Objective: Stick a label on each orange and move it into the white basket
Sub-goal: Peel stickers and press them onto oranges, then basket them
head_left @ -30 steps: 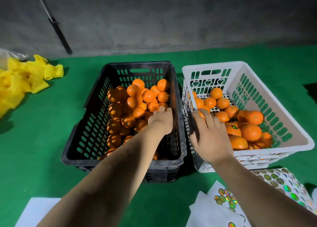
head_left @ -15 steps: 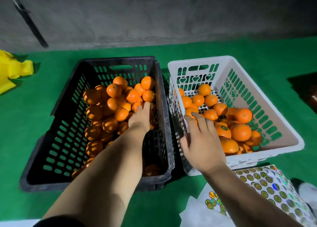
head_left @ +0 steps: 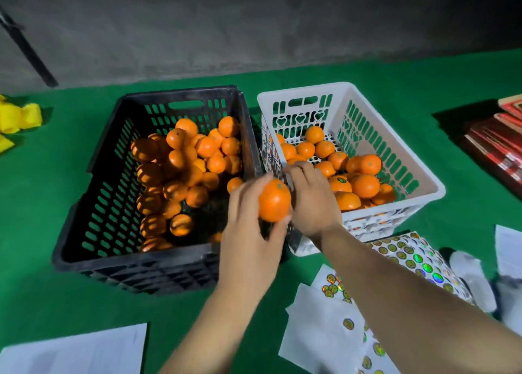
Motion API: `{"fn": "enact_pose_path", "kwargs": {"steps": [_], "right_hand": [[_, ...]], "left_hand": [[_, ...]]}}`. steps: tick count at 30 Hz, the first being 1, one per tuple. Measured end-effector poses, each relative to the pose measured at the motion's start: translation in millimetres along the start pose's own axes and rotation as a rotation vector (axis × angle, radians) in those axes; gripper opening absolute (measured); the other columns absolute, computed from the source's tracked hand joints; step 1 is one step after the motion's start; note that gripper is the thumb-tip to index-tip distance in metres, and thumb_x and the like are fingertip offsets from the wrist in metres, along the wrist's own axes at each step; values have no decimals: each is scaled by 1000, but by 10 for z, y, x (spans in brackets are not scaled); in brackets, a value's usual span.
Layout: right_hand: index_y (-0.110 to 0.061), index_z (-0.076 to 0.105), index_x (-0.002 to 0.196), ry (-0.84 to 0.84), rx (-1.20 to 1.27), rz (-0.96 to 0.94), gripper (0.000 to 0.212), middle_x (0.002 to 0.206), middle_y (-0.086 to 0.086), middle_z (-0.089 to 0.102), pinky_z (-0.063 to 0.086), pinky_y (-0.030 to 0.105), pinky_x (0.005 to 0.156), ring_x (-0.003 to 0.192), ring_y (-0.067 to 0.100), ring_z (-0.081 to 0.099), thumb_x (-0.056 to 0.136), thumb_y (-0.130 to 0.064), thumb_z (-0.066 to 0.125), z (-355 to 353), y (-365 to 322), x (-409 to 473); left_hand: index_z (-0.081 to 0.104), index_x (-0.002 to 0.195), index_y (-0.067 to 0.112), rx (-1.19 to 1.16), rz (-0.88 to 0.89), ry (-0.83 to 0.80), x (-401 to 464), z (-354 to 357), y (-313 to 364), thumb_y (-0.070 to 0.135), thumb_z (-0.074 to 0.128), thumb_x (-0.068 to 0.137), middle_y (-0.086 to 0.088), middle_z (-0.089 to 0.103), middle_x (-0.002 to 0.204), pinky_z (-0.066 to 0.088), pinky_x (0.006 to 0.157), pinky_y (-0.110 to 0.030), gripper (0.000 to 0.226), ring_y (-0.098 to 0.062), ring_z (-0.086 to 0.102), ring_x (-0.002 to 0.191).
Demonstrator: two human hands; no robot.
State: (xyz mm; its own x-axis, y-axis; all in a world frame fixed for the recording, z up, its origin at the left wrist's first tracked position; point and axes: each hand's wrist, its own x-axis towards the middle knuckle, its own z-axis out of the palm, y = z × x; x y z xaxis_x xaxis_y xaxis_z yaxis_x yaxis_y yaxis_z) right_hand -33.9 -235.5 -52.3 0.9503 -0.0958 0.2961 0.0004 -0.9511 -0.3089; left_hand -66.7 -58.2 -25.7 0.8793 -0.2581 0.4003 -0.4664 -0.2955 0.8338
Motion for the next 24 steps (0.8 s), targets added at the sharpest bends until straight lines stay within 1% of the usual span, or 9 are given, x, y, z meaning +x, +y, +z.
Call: {"fn": "enact_pose_path", "kwargs": {"steps": [4, 6, 8, 11, 13, 15, 17, 19, 24], "right_hand": [[-5, 60, 125, 268, 455, 99, 28, 119, 10, 56, 47, 45, 96, 114, 28, 54, 97, -2, 56, -34, 26, -336], [-11, 60, 124, 351, 556, 196, 27, 120, 2, 53, 45, 38, 101, 118, 23, 53, 98, -6, 52, 22, 71, -758], [-19, 60, 121, 361, 497, 256, 28, 118, -4, 50, 39, 33, 102, 118, 19, 49, 96, -14, 49, 164, 160, -1313], [-18, 63, 115, 187, 352, 374, 24, 113, -2, 50, 41, 37, 93, 109, 21, 51, 93, -13, 57, 430, 383, -2101], [-15, 69, 114, -91, 238, 447, 22, 113, 4, 59, 43, 41, 91, 107, 29, 56, 94, -10, 64, 585, 579, -2449], [-21, 67, 128, -379, 82, 499, 30, 124, 6, 62, 41, 36, 93, 112, 30, 55, 101, -27, 58, 652, 693, -2652], [-29, 53, 145, -551, -37, 466, 46, 131, 5, 56, 39, 34, 91, 113, 27, 51, 107, -49, 37, 670, 763, -2729], [-30, 44, 151, -608, -79, 425, 51, 135, 7, 52, 41, 33, 93, 117, 27, 49, 108, -53, 29, 662, 779, -2709], [-27, 62, 130, -680, -112, 421, 42, 129, 7, 53, 38, 31, 95, 117, 26, 49, 110, -49, 32, 645, 821, -2615]], "left_hand": [[35, 147, 58, -70, -1, -277, -825, 185, -149, 33, 77, 90, 35, 35, 150, 37, 103, -7, 75, 8, 42, 138], [30, 144, 65, -90, -123, -456, -1089, 306, -313, 41, 73, 93, 38, 36, 148, 35, 105, -9, 71, 11, 42, 135], [28, 143, 64, -82, -231, -620, -1286, 446, -496, 51, 69, 94, 36, 39, 146, 40, 107, -20, 65, 11, 45, 131], [34, 151, 42, -57, -294, -840, -1458, 665, -759, 52, 70, 91, 17, 48, 150, 43, 110, -32, 71, -6, 52, 131], [39, 151, 34, 37, -294, -978, -1556, 784, -897, 48, 70, 91, 8, 54, 146, 45, 108, -33, 69, -17, 56, 129], [51, 138, 31, 70, -299, -1055, -1634, 828, -966, 48, 68, 90, 8, 63, 125, 49, 94, -29, 54, -18, 59, 117], [52, 133, 32, 114, -293, -1068, -1696, 864, -1043, 40, 69, 88, 11, 62, 120, 43, 84, -26, 49, -17, 58, 111], [43, 142, 38, 150, -310, -1069, -1707, 855, -1081, 39, 71, 88, 10, 60, 133, 41, 87, -24, 60, -19, 59, 114], [37, 149, 39, 151, -372, -1082, -1684, 851, -1091, 32, 75, 89, 7, 55, 146, 44, 103, -30, 72, -21, 56, 125]]}}
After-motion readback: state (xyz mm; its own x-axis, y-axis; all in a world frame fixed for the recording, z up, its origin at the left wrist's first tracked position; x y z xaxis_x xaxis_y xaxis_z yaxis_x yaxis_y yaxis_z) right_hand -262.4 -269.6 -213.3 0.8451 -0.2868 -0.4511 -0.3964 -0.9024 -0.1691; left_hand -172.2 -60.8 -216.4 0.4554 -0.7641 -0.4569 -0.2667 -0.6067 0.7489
